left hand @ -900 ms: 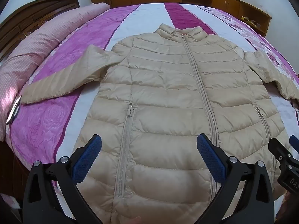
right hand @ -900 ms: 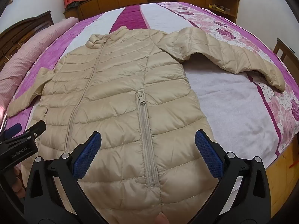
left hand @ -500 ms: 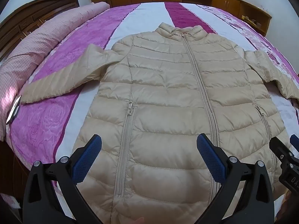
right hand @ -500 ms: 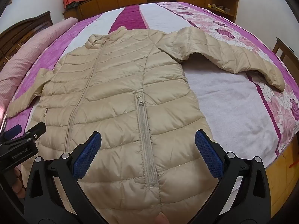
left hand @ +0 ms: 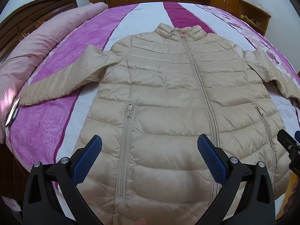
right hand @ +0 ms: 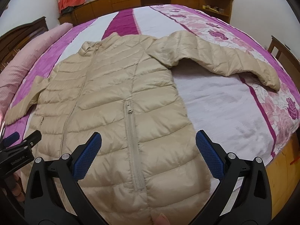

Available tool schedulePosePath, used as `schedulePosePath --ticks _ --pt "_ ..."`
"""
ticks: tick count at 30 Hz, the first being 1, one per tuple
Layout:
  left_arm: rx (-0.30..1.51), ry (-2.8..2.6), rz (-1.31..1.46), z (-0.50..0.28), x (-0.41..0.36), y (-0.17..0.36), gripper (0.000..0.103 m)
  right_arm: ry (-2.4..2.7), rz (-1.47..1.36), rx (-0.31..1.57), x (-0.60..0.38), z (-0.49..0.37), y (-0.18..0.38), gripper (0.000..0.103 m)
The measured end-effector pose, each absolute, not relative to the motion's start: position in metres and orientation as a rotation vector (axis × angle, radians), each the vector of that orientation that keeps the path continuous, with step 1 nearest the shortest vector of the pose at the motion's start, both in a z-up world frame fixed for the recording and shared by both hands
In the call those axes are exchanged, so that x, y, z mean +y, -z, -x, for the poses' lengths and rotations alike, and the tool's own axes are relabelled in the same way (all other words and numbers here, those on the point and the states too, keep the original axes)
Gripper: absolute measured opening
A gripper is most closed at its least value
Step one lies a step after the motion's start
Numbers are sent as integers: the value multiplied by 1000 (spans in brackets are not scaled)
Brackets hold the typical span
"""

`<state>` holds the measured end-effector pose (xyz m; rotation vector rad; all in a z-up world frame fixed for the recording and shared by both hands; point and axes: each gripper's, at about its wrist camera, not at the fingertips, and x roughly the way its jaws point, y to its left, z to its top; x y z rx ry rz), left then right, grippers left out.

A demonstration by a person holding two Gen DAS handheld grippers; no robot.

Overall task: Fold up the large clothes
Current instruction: 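Move the right gripper toward the cuff of a jacket sleeve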

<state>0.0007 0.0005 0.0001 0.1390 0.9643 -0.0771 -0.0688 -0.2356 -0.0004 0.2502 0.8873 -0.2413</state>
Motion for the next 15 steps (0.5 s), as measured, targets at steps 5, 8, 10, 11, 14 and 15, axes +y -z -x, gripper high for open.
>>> schedulePosePath --ticks 5,8,10,11,14,15 --pt "968 75 -133 -5 4 -2 98 264 -260 874 -245 70 -4 100" --pt "973 74 -126 -7 6 -3 98 282 -268 862 -254 70 -7 100" --pt "975 76 -123 -10 7 -4 98 299 -273 851 -261 70 -11 100" --pt "973 76 -122 -11 8 -5 98 310 -277 843 -266 71 -14 100" --pt "967 73 -122 -14 9 -9 98 337 -293 821 -280 72 -20 100" --pt "964 72 -121 -16 10 -10 98 347 -298 814 -286 72 -23 100"
